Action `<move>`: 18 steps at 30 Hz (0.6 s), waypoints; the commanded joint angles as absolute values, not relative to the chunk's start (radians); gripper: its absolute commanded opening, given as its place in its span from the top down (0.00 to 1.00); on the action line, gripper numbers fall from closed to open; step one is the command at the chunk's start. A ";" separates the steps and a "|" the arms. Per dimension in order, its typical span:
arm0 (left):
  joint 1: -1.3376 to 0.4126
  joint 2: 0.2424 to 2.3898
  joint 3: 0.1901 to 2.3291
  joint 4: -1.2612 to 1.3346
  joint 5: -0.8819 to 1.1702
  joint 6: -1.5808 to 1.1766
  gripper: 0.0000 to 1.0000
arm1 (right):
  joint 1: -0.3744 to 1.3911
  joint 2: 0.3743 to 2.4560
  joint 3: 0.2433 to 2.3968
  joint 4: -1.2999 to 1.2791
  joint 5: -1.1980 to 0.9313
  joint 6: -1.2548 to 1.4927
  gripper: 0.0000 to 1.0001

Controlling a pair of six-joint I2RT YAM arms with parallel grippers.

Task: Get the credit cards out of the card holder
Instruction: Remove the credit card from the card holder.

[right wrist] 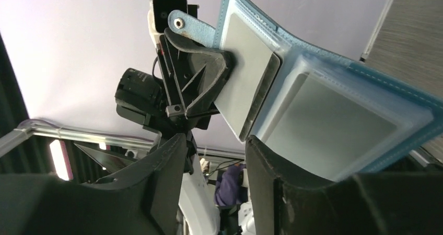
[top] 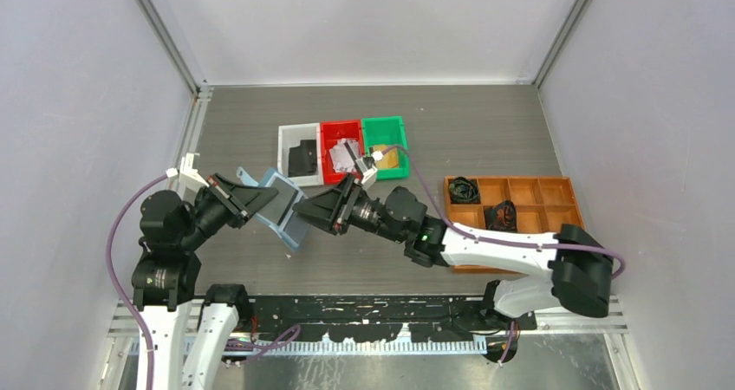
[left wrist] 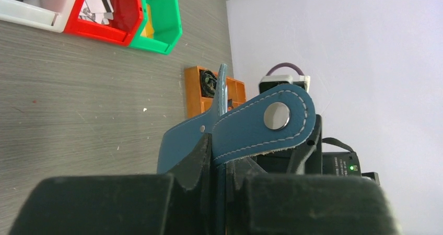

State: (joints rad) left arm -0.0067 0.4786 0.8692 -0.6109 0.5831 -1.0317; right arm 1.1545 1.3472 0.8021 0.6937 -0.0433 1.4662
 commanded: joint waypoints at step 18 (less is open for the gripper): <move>-0.009 0.476 0.904 -0.438 0.828 -1.139 1.00 | 0.997 1.252 1.089 0.305 -0.375 0.968 0.18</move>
State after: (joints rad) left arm -0.0067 0.4786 0.8745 -0.5491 0.7547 -1.1023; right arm 0.9913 1.2194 1.0706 0.2485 -0.2115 0.9737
